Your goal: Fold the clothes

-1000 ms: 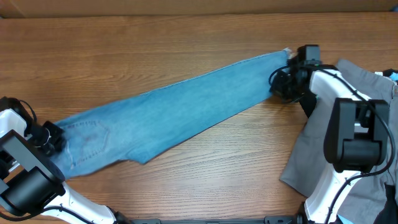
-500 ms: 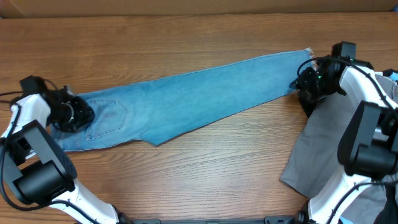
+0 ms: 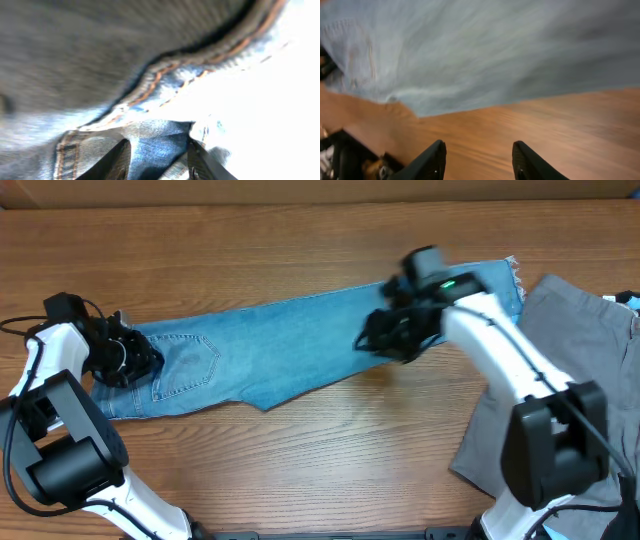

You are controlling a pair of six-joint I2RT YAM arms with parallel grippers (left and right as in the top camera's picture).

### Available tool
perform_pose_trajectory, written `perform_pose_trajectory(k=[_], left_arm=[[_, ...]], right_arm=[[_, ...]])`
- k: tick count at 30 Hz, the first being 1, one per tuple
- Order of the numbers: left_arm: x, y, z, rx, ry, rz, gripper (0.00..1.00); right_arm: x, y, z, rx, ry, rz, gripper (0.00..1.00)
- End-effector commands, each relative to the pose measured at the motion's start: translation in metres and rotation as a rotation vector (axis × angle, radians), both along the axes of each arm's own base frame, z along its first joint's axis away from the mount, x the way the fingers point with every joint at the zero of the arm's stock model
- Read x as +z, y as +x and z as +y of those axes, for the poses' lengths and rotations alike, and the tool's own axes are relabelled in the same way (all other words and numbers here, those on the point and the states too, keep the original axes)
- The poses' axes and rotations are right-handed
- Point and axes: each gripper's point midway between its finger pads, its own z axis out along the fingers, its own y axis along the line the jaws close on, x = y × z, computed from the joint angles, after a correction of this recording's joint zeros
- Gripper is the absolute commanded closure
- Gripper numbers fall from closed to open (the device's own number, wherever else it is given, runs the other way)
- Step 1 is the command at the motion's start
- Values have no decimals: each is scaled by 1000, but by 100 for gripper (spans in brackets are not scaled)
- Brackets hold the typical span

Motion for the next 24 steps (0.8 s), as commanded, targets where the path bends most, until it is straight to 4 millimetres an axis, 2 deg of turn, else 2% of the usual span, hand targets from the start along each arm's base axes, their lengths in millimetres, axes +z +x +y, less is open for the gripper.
perform_pose_trajectory(k=[1, 5, 10, 13, 18, 21, 24], left_arm=[[12, 8, 9, 10, 27, -27, 59], [12, 9, 9, 11, 27, -28, 58], [12, 8, 8, 12, 21, -25, 59], [13, 7, 4, 15, 0, -23, 59], [23, 13, -2, 10, -47, -50, 60], [32, 17, 0, 9, -44, -54, 61], [41, 20, 2, 9, -41, -59, 61]], right_arm=[[-23, -36, 39, -45, 12, 123, 54], [-32, -64, 82, -11, 67, 142, 54], [-34, -77, 122, 13, 136, 98, 48], [-38, -78, 131, 1, 148, 101, 47], [-71, -83, 134, -57, 119, 217, 47], [-76, -85, 150, -2, 212, 250, 48], [-80, -86, 155, 15, 241, 269, 48]])
